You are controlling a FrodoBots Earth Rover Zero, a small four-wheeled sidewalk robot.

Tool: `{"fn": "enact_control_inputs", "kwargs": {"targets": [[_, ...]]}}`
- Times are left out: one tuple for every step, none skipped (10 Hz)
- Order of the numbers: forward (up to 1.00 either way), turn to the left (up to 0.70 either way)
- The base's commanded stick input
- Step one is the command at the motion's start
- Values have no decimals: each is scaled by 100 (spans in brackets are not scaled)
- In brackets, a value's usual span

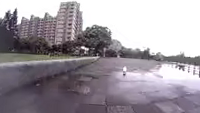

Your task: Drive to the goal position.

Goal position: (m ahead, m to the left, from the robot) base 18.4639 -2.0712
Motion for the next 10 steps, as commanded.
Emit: {"fn": "enact_control_inputs", "kwargs": {"targets": [[100,-1],[100,-1],[100,-1],[100,-1],[100,-1],[100,-1],[100,-1],[100,-1],[100,-1],[100,-1]]}}
